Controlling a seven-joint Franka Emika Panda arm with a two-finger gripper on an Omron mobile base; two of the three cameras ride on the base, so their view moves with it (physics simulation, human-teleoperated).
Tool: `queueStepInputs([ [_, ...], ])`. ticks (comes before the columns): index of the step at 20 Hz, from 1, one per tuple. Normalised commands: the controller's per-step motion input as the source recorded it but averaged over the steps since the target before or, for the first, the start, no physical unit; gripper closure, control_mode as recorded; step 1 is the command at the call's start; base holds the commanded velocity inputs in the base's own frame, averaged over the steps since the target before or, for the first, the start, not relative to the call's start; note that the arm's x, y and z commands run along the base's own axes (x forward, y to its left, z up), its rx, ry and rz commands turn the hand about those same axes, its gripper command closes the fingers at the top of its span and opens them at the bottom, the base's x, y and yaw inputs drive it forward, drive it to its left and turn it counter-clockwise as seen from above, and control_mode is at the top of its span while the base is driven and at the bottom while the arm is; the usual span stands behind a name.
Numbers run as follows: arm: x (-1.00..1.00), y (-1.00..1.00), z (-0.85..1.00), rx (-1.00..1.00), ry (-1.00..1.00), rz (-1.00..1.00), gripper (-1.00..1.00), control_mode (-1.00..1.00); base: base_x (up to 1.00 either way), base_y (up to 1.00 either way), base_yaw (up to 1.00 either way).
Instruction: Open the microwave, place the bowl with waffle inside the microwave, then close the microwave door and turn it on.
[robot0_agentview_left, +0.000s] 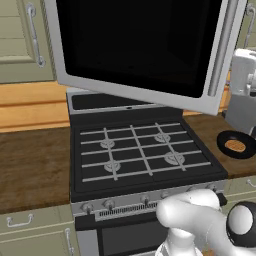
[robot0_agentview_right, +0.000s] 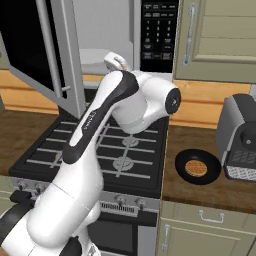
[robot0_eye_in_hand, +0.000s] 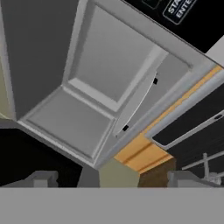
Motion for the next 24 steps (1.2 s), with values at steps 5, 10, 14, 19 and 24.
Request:
queueStepInputs([
  [5,0.37,0.12,-0.08,0.12,0.13,0.18,-1.0,-1.0,0.0,0.0,0.0],
  [10,0.0,0.82,0.0,0.01,0.16,0.13,-1.0,-1.0,0.0,0.0,0.0],
  [14,-0.01,0.86,0.0,0.0,0.16,0.12,-1.0,-1.0,0.0,0.0,0.0],
  [19,-0.62,0.63,0.0,0.0,0.06,0.18,-1.0,-1.0,0.0,0.0,0.0],
  [24,-0.98,0.63,0.0,0.0,0.01,0.24,-1.0,-1.0,0.0,0.0,0.0],
])
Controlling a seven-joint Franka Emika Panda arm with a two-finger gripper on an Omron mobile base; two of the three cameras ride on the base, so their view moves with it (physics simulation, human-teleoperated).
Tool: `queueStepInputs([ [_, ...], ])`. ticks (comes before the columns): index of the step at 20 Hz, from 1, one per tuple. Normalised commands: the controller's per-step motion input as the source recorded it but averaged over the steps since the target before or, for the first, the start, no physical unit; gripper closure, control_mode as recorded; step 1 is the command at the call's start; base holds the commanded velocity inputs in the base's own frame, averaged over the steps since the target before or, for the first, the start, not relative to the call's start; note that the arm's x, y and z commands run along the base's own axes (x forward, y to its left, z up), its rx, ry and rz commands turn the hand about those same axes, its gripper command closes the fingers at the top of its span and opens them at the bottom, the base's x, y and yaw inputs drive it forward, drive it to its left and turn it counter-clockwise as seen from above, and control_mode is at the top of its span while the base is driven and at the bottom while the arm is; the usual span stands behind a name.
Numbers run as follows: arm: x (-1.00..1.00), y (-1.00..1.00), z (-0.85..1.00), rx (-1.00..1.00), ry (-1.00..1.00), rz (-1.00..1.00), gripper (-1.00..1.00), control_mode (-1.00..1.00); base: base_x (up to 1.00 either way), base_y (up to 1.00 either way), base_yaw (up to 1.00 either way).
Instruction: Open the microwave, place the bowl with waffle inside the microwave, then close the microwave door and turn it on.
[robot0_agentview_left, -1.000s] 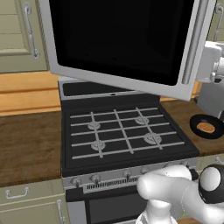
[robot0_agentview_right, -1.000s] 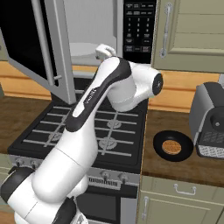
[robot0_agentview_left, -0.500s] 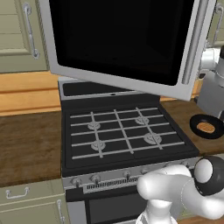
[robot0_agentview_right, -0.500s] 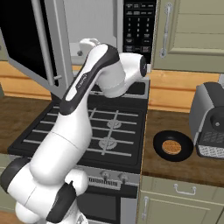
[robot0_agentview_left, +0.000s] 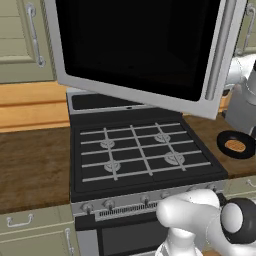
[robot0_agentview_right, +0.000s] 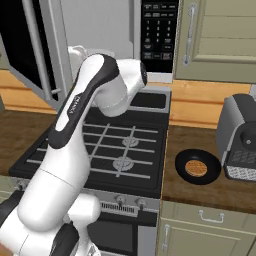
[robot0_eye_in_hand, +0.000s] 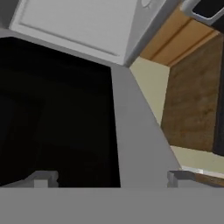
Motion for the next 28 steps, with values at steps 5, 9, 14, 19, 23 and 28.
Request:
queueStepInputs([
  [5,-0.9,0.85,0.0,0.0,0.04,0.21,-1.0,-1.0,0.0,0.0,0.0],
  [9,-0.68,1.0,0.0,-0.04,0.11,0.14,-1.0,-1.0,0.0,0.0,0.0],
  [14,-0.46,1.0,0.0,-0.04,0.13,0.11,-1.0,-1.0,0.0,0.0,0.0],
  [19,-0.29,1.0,0.0,-0.01,0.11,0.09,-1.0,-1.0,0.0,0.0,0.0],
  [23,-0.14,1.0,0.0,0.0,0.09,0.06,-1.0,-1.0,0.0,0.0,0.0],
  [28,0.0,1.0,0.0,0.0,0.06,0.01,-1.0,-1.0,0.0,0.0,0.0],
])
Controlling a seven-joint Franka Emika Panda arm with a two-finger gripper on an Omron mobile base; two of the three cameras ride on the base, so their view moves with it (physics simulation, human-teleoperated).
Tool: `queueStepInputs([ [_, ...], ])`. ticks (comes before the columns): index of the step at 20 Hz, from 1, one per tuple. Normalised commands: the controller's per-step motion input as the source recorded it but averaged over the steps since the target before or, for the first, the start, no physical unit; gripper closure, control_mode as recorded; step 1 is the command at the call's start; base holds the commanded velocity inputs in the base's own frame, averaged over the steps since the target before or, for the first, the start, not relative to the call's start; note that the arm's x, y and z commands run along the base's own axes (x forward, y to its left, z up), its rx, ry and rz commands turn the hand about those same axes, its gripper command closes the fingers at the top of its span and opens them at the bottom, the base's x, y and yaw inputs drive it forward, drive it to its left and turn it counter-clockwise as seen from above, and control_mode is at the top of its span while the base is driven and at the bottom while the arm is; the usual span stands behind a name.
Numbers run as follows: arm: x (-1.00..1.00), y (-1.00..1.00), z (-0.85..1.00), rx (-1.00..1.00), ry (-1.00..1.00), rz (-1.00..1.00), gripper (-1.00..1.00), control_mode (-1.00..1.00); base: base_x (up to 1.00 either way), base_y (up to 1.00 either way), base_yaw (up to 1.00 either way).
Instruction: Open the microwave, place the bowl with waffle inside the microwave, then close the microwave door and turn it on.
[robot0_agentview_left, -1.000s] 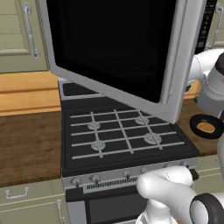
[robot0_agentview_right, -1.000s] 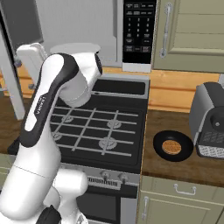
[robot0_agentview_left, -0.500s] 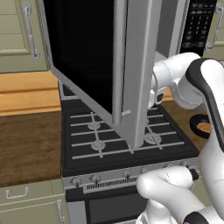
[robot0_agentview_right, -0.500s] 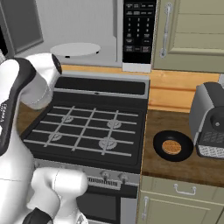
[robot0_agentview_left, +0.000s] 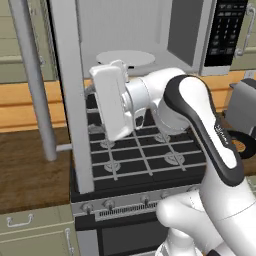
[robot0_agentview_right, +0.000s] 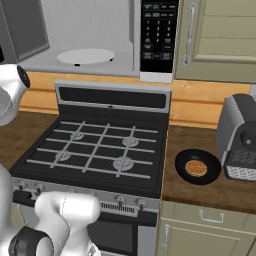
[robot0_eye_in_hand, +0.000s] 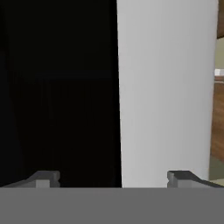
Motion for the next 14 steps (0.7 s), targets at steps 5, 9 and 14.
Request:
queueStepInputs([
  [5,0.03,0.69,-0.02,-0.03,0.04,0.0,-1.0,-1.0,0.0,0.0,0.0],
  [9,0.02,0.1,-0.14,-0.13,0.01,0.0,-1.0,-1.0,0.0,0.0,0.0],
  [14,-0.06,-0.53,-0.02,-0.01,-0.09,-0.04,-1.0,-1.0,0.0,0.0,0.0],
])
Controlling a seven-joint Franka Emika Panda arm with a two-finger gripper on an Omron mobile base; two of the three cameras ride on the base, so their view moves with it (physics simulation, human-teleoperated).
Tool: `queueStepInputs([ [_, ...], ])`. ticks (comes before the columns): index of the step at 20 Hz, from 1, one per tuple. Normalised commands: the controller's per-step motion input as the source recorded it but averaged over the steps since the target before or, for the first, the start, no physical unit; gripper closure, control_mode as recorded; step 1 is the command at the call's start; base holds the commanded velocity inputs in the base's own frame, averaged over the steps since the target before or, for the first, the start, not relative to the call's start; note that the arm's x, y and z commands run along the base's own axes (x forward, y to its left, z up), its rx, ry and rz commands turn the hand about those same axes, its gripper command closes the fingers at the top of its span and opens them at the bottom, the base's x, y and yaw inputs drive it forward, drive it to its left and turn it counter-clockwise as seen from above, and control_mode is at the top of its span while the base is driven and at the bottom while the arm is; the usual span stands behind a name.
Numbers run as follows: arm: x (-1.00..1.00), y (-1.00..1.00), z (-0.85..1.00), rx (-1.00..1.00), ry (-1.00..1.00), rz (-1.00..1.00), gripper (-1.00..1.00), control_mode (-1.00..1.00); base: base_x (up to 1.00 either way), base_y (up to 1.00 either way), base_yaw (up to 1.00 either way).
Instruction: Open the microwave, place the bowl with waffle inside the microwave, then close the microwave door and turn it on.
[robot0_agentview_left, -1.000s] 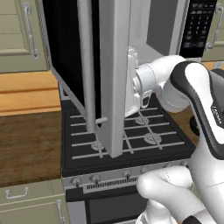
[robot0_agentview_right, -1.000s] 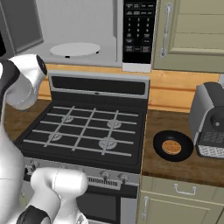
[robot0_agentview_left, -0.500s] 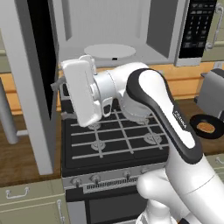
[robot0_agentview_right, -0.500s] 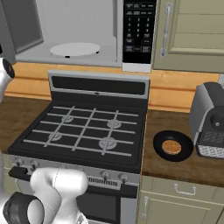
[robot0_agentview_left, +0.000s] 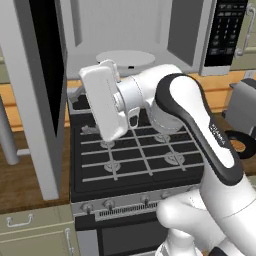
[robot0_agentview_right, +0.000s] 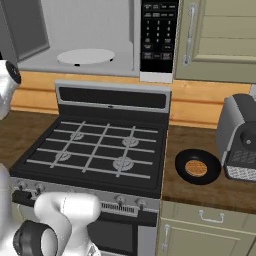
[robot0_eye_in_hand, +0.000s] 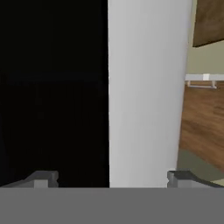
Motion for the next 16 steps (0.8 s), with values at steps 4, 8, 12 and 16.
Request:
queueStepInputs([
  [4,0.0,-1.0,-0.02,0.01,-0.17,-0.18,-1.0,-1.0,0.0,0.0,0.0],
  [8,0.0,-1.0,-0.33,0.01,-0.17,-0.3,-1.0,-1.0,0.0,0.0,0.0],
  [12,0.0,-1.0,-0.6,0.0,-0.14,-0.38,-1.0,-1.0,0.0,0.0,0.0],
  [16,0.0,-1.0,-0.68,0.0,-0.09,-0.44,-1.0,-1.0,0.0,0.0,0.0],
])
